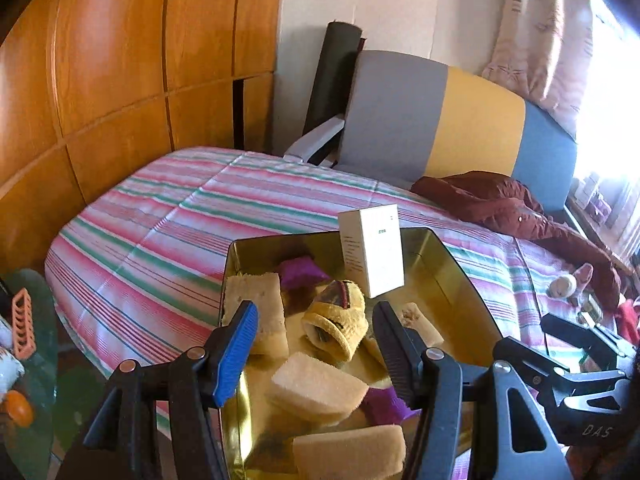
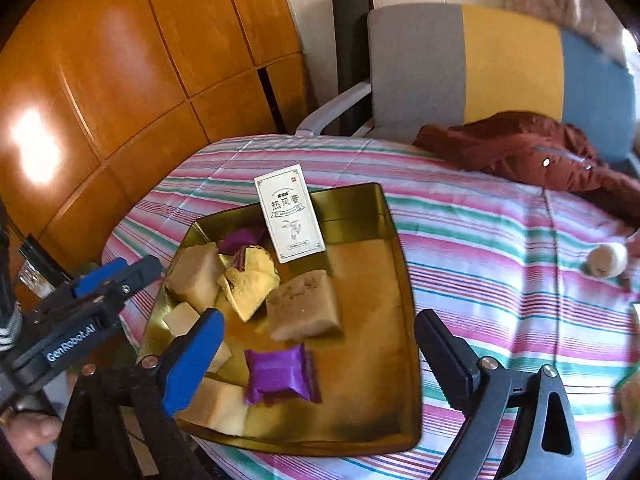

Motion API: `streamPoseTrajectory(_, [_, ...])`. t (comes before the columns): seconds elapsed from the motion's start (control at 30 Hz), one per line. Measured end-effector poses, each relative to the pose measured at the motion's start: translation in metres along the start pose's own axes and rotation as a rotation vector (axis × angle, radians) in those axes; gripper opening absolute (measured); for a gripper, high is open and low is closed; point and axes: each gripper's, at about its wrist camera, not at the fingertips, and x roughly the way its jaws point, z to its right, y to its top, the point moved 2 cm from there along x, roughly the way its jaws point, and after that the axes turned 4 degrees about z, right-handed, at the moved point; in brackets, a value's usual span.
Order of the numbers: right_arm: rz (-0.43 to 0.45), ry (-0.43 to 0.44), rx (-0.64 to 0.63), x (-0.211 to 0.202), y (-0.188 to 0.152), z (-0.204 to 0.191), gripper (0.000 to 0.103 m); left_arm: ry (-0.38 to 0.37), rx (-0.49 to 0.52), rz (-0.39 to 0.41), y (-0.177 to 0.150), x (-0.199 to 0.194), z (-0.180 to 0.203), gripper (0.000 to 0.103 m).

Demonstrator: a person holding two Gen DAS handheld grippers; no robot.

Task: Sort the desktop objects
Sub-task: 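Move both tools back from the tray toward the remaining items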

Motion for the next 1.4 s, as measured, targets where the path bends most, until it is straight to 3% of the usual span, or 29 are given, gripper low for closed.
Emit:
streamPoseTrajectory(0.87, [0.066,-0.151,0.013,-0.046,-0.040,0.032,0.101,-0.073,0.155,-0.009,-0.021,-0.026,0.058,0.061])
streamPoseTrajectory(1.4, [0.027,-0.271,0.152,-0.066,-0.064,0.108,0.102,-0.158,0.263,-0.046,-0.035,-0.023,0.104,0.061])
